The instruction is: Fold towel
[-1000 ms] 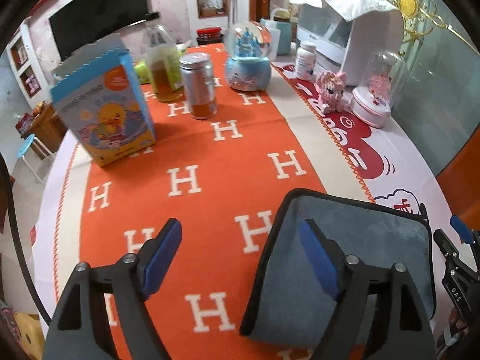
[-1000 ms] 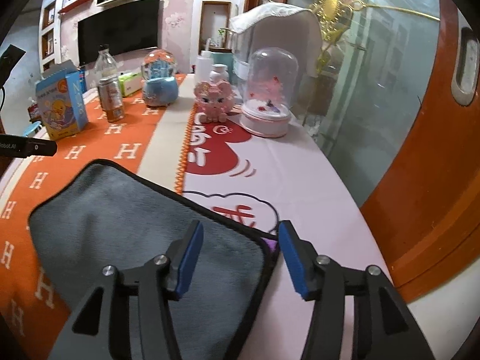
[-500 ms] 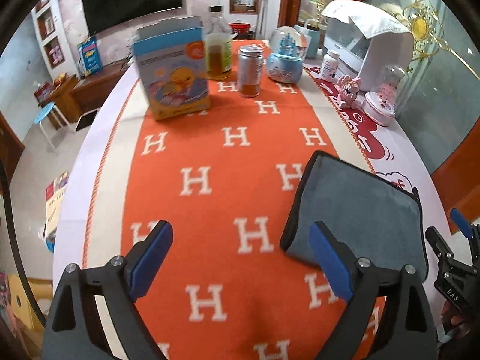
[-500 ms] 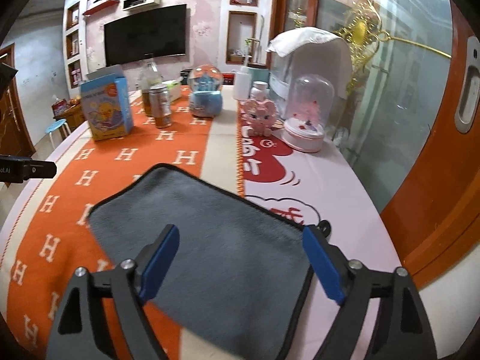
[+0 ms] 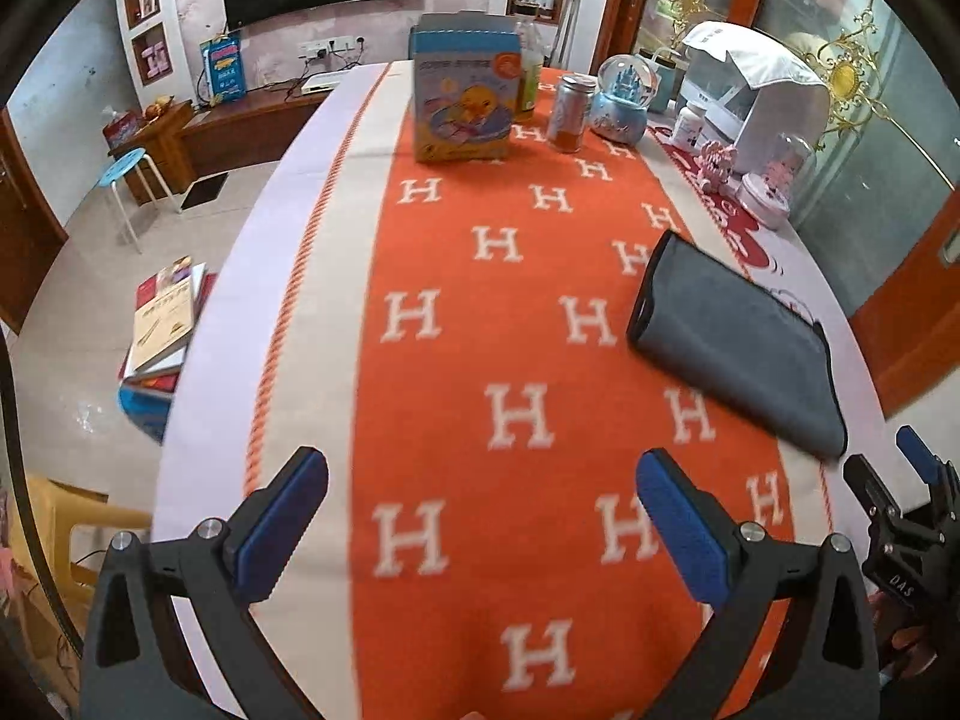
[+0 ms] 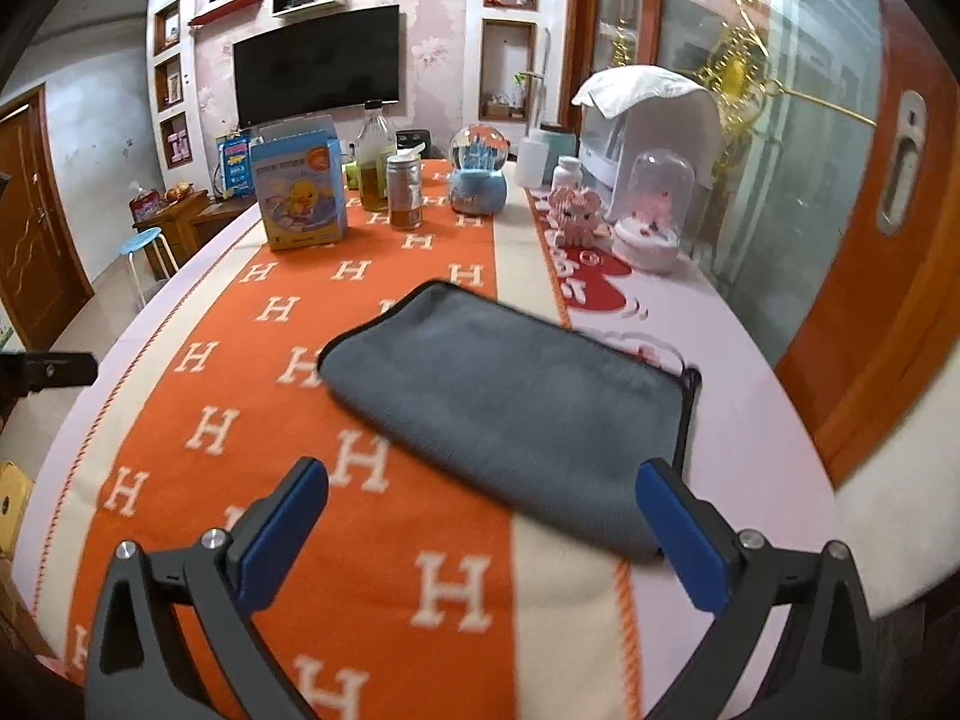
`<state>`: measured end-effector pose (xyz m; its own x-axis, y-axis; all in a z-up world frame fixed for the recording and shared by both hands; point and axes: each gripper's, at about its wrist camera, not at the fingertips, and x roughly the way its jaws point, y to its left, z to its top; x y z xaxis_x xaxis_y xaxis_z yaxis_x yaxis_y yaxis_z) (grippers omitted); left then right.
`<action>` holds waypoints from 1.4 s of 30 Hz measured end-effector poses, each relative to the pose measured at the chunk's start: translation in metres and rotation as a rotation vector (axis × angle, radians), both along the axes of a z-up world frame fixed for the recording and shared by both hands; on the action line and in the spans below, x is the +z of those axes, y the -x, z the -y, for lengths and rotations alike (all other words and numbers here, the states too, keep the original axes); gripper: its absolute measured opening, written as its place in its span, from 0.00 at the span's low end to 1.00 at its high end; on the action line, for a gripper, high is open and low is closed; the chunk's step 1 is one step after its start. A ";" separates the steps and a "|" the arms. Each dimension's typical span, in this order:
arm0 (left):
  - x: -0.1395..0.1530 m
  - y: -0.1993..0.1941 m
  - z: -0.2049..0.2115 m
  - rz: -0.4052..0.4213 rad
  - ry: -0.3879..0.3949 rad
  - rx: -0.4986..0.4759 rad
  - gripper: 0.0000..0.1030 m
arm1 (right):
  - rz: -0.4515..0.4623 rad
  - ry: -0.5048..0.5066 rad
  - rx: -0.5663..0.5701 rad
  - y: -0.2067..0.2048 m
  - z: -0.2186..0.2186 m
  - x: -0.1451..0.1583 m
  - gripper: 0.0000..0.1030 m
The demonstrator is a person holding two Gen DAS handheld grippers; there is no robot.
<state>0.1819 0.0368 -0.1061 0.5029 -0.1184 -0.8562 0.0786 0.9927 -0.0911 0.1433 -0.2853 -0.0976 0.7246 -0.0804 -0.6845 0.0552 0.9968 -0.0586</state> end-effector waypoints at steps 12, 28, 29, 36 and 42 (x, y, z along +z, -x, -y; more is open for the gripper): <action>0.011 0.096 -0.062 -0.010 0.010 0.040 0.99 | -0.041 -0.033 -0.016 0.076 -0.055 0.007 1.00; 0.040 0.150 -0.033 -0.025 0.011 -0.022 0.99 | -0.191 -0.117 -0.022 0.130 -0.079 0.046 1.00; 0.043 0.151 -0.030 -0.026 0.020 -0.024 0.99 | -0.198 -0.123 -0.022 0.132 -0.078 0.050 1.00; 0.061 0.156 -0.012 -0.011 0.025 -0.001 0.99 | -0.224 -0.148 0.009 0.145 -0.073 0.072 1.00; 0.078 0.161 0.007 0.014 0.005 -0.005 0.99 | -0.247 -0.164 0.025 0.146 -0.065 0.082 1.00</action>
